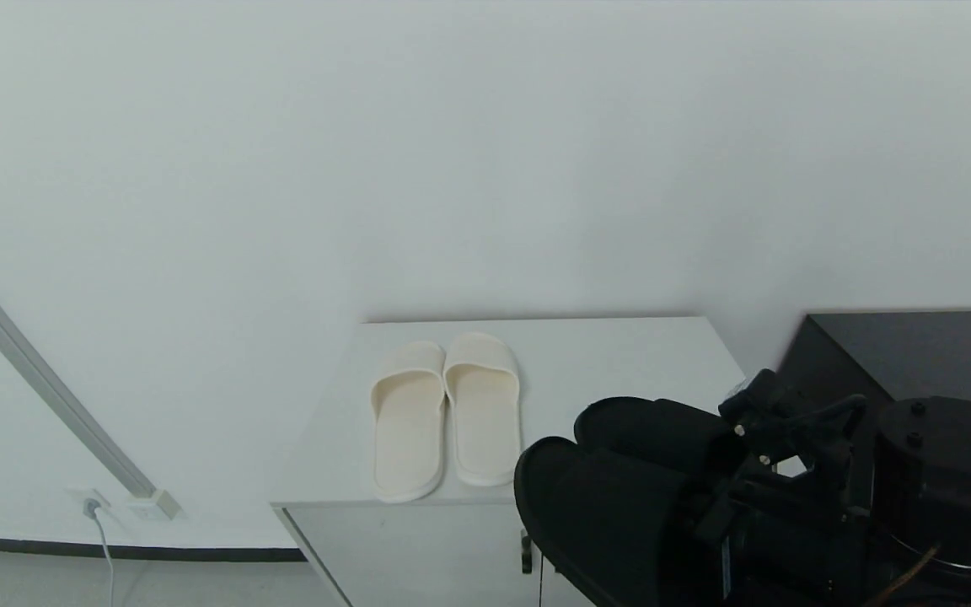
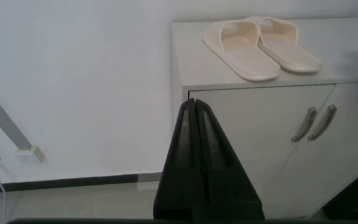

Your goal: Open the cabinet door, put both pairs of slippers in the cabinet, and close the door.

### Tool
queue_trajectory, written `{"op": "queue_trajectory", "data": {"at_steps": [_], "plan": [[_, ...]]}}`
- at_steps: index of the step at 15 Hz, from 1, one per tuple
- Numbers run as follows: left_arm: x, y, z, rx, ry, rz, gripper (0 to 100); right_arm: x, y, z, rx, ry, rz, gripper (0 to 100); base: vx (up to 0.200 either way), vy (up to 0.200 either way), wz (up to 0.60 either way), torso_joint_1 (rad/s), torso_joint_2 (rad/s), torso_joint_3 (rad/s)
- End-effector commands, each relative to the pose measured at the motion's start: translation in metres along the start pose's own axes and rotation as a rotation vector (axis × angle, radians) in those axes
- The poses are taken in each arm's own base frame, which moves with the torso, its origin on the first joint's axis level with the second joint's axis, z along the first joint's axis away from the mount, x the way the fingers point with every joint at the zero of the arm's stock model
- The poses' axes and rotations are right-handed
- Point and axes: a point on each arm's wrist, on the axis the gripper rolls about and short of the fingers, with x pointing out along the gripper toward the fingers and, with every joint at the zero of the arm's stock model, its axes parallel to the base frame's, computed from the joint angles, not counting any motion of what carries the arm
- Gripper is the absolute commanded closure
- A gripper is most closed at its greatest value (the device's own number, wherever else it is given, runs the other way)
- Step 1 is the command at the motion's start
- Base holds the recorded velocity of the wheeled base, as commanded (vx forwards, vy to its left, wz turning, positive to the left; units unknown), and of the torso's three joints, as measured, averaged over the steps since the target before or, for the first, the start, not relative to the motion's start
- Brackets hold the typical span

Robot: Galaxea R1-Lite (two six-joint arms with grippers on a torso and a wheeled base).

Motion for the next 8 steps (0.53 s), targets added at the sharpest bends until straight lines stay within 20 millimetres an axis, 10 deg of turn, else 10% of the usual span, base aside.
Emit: {"op": "queue_trajectory", "data": {"at_steps": [1,8], "plan": [[0.0001,0.0000,0.0000,0.000,0.001,0.000,100,-0.0006,0.0001,0.0011,0.000,-0.006,0.000,100,-0.200,0.000,0.00,-0.022,0.00,0.002],[0.0001,0.0000,0.0000,0.000,0.001,-0.001,100,0.0050,-0.0055,-0.0054,-0.002,0.027,-0.011,100,-0.057,0.000,0.00,-0.002,0.00,0.001]]}}
